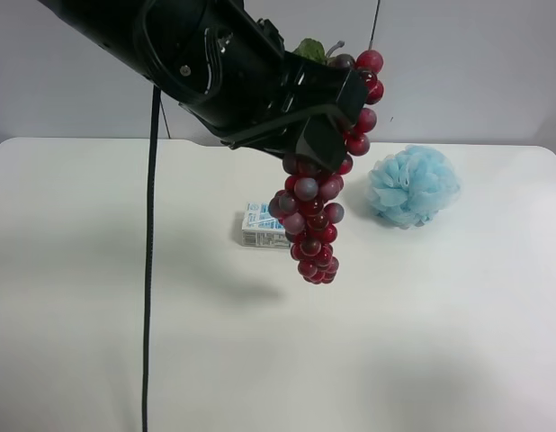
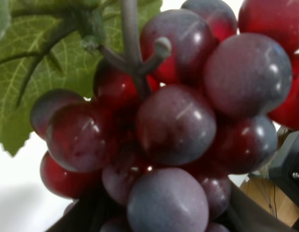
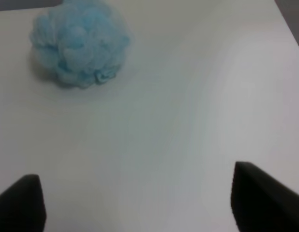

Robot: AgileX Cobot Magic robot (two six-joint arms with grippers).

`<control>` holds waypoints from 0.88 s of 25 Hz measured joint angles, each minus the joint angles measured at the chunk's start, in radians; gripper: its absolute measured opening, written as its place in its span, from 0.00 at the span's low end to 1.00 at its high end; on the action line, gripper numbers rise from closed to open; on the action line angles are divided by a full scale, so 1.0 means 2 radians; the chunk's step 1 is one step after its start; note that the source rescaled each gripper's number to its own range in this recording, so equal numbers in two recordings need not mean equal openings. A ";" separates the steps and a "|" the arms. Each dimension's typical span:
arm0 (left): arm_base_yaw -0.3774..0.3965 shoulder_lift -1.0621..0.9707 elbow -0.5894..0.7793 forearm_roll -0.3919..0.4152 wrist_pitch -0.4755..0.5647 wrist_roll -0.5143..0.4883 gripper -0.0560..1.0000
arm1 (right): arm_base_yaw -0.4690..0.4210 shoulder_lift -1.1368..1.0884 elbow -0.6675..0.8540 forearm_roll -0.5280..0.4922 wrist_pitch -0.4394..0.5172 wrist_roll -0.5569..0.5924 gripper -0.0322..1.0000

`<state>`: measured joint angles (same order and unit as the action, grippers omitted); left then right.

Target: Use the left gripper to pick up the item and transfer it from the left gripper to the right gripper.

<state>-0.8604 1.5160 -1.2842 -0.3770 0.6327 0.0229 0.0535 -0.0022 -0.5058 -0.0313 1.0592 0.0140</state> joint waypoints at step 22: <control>0.000 0.000 0.000 -0.028 -0.010 0.007 0.06 | 0.157 0.425 -0.043 0.204 -0.254 -0.319 0.92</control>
<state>-0.8604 1.5160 -1.2842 -0.4330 0.6118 0.0369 0.3668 0.8482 -0.5923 0.3760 0.5514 -0.6248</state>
